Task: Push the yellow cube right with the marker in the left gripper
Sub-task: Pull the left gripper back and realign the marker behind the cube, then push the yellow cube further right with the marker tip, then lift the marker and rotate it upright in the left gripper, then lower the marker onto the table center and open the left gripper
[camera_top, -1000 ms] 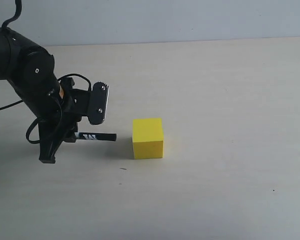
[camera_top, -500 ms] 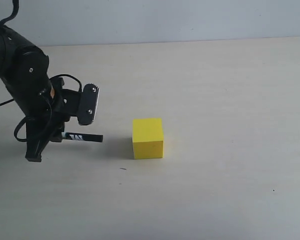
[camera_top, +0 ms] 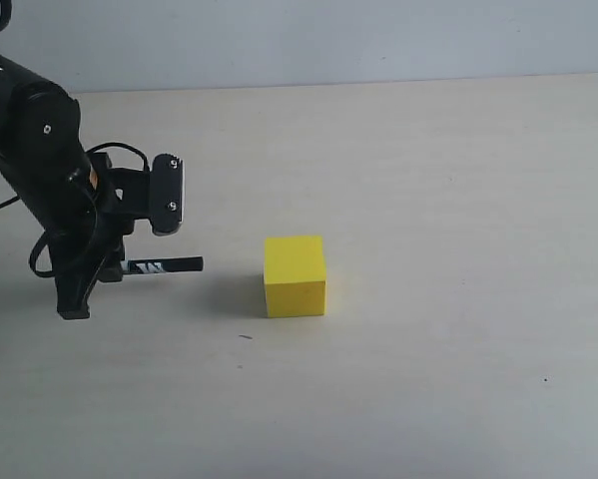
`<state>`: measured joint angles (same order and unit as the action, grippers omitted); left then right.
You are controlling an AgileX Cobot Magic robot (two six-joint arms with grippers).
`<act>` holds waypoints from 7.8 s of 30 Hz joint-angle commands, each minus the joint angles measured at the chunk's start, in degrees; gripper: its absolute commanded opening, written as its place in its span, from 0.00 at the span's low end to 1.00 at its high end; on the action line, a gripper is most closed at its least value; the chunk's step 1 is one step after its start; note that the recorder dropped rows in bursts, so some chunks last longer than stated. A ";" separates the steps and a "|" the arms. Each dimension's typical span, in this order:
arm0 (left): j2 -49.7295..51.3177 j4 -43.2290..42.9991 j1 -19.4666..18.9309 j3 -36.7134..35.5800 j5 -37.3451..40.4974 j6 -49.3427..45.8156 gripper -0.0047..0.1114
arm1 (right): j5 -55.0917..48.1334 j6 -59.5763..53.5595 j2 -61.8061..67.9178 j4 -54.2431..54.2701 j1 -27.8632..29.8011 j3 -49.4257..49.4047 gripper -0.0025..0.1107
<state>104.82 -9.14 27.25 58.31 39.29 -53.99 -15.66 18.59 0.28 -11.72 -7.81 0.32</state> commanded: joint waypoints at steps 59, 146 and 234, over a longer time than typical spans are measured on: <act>6.88 5.47 13.67 7.30 -0.13 4.63 0.04 | 0.33 -0.37 -0.28 -0.42 0.16 -0.32 0.02; 18.33 8.09 18.51 28.89 14.86 14.00 0.04 | 0.33 -0.37 -0.28 -0.42 0.16 -0.32 0.02; 14.96 20.36 14.23 28.89 9.35 91.16 0.04 | 0.33 -0.37 -0.28 -0.42 0.16 -0.32 0.02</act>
<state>120.37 9.65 40.22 86.80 51.62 38.72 -15.66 18.59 0.28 -11.72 -7.81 0.32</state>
